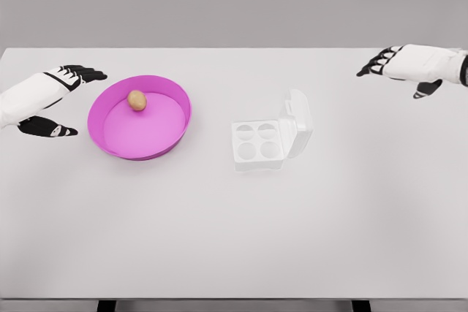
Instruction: Pack egg into the box and close the box lid
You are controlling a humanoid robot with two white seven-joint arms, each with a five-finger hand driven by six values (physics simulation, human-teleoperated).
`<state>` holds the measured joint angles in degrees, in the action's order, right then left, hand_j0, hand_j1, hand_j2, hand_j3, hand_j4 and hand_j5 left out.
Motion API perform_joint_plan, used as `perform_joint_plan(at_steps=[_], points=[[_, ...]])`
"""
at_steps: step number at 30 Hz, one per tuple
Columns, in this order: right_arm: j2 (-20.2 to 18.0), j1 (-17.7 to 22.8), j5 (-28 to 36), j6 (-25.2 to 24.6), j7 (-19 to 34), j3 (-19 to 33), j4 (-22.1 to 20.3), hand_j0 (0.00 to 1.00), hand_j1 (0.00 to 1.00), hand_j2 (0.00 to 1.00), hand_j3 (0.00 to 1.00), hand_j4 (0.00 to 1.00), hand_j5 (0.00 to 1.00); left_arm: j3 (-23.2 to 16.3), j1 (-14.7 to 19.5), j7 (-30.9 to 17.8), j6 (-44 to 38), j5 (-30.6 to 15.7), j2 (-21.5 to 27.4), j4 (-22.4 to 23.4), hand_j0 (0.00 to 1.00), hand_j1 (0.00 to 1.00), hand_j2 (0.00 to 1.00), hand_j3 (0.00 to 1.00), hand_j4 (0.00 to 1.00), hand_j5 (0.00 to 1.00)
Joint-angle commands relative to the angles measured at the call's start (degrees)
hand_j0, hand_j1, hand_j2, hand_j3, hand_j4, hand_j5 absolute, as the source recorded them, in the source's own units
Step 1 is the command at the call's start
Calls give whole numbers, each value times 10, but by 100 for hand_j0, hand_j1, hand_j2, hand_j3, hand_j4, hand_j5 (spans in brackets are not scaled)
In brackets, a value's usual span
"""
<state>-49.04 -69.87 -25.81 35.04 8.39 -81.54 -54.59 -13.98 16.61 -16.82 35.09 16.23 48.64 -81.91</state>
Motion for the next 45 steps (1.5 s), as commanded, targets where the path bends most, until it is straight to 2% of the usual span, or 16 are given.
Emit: perform_joint_plan(at_steps=[1,3,5,8,10,12,13,16,21,23,25,35,45], points=[[0,-1,2,0,3,-1,-8,100,100,100,100,100,100,0,0,0,-1,-4,1,1,100,100,100,100,100,100],[-1,-6,2,0,4,-1,-12,100,100,100,100,100,100,1,4,-1,-1,-2,3,1,100,100,100,100,100,100],[-3,-11,2,0,6,-2,-15,100,100,100,100,100,100,0,15,-29,-1,20,-5,14,100,100,100,100,100,100],[-3,-19,-1,0,16,-1,-14,100,100,100,100,100,100,-12,55,-79,-1,40,-13,22,100,100,100,100,100,100],[2,-31,-1,0,54,0,-13,100,100,100,100,100,100,-56,98,-97,-1,39,-14,26,99,99,99,99,99,99],[14,-30,7,0,51,0,-13,100,100,100,100,100,100,-105,142,-98,-1,39,-23,39,94,94,94,94,94,94],[26,-29,6,0,51,-3,-13,100,100,100,100,100,100,-122,157,-99,-1,39,-24,47,93,93,93,93,93,93],[27,-30,6,0,51,-10,-14,100,100,100,100,100,100,-163,193,-110,-1,39,-48,76,89,89,89,89,89,89],[32,-48,6,0,50,-26,-15,100,100,100,100,100,100,-164,203,-116,-1,61,-87,115,86,86,86,86,86,86],[28,-69,6,0,53,-26,-15,100,100,100,100,100,100,-165,211,-116,-1,69,-97,117,86,86,86,86,86,86],[28,-70,6,0,51,-26,-15,100,100,100,100,100,100,-165,213,-116,-1,73,-101,119,86,86,86,86,86,86],[28,-46,7,0,49,-26,-11,100,100,100,100,100,100,-165,226,-115,-1,116,-122,164,83,83,83,83,83,83],[28,-46,5,0,50,-26,-11,100,100,100,100,100,100,-167,243,-116,-1,145,-147,211,80,80,80,80,80,80]])
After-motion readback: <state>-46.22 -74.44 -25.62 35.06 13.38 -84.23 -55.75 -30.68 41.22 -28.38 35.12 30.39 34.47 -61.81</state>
